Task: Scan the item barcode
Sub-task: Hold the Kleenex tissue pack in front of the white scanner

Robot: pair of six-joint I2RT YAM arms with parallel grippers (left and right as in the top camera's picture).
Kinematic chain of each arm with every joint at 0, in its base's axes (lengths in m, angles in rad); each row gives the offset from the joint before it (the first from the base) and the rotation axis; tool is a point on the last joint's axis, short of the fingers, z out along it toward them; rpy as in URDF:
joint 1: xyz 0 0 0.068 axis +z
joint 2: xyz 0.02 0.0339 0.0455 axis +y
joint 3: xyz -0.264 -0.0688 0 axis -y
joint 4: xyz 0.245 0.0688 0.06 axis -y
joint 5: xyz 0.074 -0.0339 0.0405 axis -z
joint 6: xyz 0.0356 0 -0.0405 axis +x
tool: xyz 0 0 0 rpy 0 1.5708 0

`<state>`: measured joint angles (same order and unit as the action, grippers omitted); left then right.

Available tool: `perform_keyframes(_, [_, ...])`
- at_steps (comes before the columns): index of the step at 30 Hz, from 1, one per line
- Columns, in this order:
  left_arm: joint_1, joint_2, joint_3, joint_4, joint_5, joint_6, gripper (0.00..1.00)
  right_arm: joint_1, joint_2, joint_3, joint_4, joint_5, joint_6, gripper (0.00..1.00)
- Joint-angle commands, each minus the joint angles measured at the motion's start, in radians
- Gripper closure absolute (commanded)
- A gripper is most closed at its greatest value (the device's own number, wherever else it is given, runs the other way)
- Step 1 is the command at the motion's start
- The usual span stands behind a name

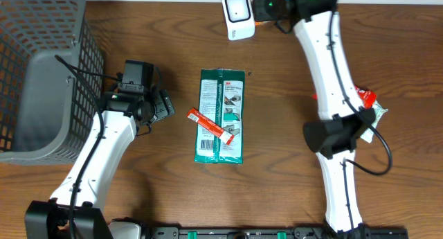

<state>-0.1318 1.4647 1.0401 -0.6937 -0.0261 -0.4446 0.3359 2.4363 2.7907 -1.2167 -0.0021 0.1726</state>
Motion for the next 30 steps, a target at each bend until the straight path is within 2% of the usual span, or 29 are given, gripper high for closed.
perform_keyframes(1, [0.003, 0.005, 0.011, -0.002, -0.008, -0.002, 0.11, 0.028, 0.063, 0.013, 0.084, 0.037, -0.022, 0.99])
perform_keyframes(14, [0.003, 0.005, 0.011, -0.002, -0.008, -0.002, 0.11, 0.054, 0.281, 0.013, 0.379, 0.159, -0.066, 0.99])
perform_keyframes(30, [0.003, 0.005, 0.011, -0.002, -0.008, -0.002, 0.12, 0.054, 0.298, 0.010, 0.432, 0.204, -0.077, 0.99])
